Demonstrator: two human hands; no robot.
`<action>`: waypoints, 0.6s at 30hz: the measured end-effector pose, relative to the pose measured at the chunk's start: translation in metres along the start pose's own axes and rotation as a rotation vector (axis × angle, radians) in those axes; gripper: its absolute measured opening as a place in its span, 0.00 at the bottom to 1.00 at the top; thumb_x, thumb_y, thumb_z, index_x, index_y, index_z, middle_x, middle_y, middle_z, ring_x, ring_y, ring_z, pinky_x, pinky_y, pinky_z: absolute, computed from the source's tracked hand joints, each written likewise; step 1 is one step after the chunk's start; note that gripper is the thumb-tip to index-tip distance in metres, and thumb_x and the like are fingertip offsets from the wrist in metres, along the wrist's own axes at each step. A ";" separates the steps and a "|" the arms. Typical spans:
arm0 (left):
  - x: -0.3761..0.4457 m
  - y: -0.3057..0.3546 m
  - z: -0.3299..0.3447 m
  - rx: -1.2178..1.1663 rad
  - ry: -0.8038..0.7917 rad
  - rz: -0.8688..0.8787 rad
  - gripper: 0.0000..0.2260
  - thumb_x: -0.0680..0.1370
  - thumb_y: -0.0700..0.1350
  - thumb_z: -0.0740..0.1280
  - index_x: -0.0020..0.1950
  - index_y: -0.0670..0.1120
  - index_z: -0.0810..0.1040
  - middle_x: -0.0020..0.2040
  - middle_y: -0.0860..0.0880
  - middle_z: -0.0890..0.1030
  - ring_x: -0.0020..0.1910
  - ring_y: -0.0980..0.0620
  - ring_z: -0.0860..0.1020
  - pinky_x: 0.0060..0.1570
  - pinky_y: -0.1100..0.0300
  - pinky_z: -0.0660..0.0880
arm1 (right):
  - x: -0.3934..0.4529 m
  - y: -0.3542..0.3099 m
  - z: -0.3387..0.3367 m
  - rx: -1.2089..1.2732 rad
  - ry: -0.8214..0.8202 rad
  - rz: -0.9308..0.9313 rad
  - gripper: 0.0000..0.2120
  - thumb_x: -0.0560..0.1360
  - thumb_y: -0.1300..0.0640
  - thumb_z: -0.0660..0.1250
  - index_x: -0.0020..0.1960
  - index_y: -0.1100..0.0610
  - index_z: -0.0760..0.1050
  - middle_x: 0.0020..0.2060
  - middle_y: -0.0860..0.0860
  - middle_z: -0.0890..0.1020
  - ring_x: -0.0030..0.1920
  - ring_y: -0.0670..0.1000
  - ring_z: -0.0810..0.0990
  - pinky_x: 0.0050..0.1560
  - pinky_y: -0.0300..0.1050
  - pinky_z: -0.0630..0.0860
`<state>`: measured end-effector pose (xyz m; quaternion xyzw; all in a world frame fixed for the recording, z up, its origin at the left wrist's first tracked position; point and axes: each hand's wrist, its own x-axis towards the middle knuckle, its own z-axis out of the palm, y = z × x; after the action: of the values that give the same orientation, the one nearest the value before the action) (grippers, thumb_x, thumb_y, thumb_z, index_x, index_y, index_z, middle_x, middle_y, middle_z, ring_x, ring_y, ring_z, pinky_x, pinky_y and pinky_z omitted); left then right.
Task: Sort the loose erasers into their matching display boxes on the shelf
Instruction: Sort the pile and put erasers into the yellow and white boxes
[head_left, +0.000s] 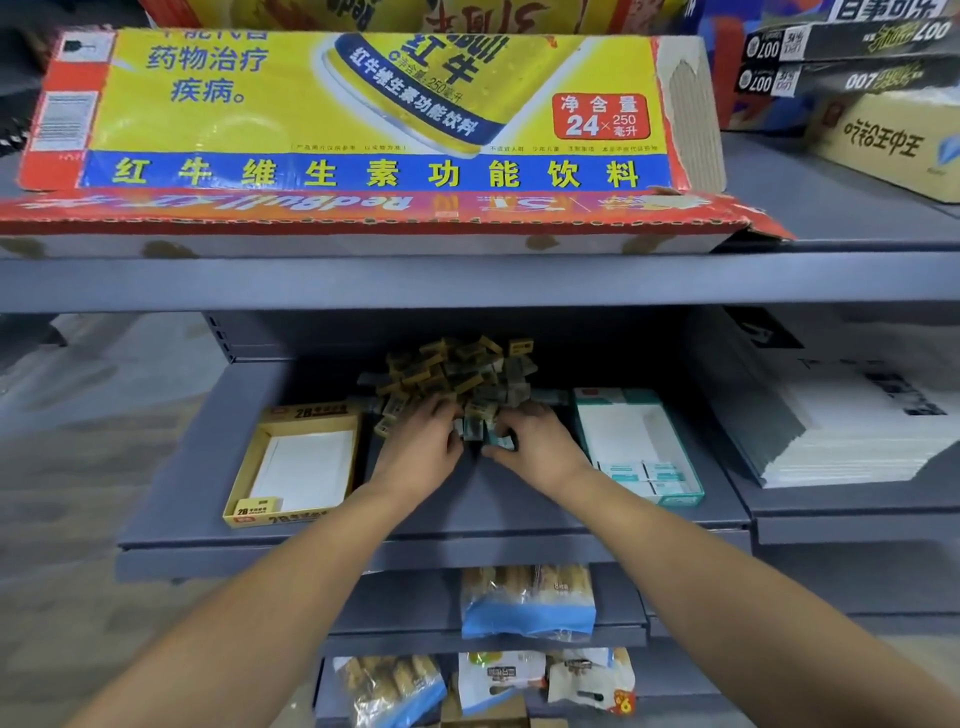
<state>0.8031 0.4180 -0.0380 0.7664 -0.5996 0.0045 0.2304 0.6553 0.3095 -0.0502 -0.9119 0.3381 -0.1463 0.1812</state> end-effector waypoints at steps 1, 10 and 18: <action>-0.001 0.000 0.001 0.002 -0.002 0.007 0.15 0.76 0.40 0.65 0.63 0.44 0.75 0.63 0.47 0.74 0.60 0.45 0.74 0.57 0.54 0.72 | -0.001 -0.001 0.000 0.006 -0.004 0.005 0.12 0.72 0.49 0.72 0.49 0.57 0.76 0.50 0.56 0.78 0.51 0.57 0.76 0.46 0.46 0.73; -0.001 0.006 -0.006 -0.051 0.022 -0.006 0.16 0.76 0.40 0.67 0.64 0.45 0.75 0.62 0.47 0.75 0.61 0.46 0.73 0.58 0.55 0.71 | -0.010 -0.002 -0.025 0.062 0.162 -0.068 0.22 0.71 0.66 0.67 0.65 0.59 0.73 0.58 0.58 0.78 0.59 0.59 0.74 0.58 0.50 0.74; 0.000 0.018 -0.010 -0.091 0.033 0.069 0.16 0.75 0.44 0.70 0.62 0.45 0.77 0.58 0.47 0.77 0.57 0.46 0.75 0.54 0.50 0.74 | -0.020 -0.012 -0.031 0.125 0.213 -0.274 0.20 0.72 0.65 0.69 0.63 0.58 0.74 0.57 0.54 0.79 0.60 0.55 0.74 0.59 0.47 0.73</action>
<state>0.7895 0.4189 -0.0225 0.7338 -0.6214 -0.0021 0.2745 0.6353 0.3243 -0.0197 -0.9156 0.2185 -0.2862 0.1788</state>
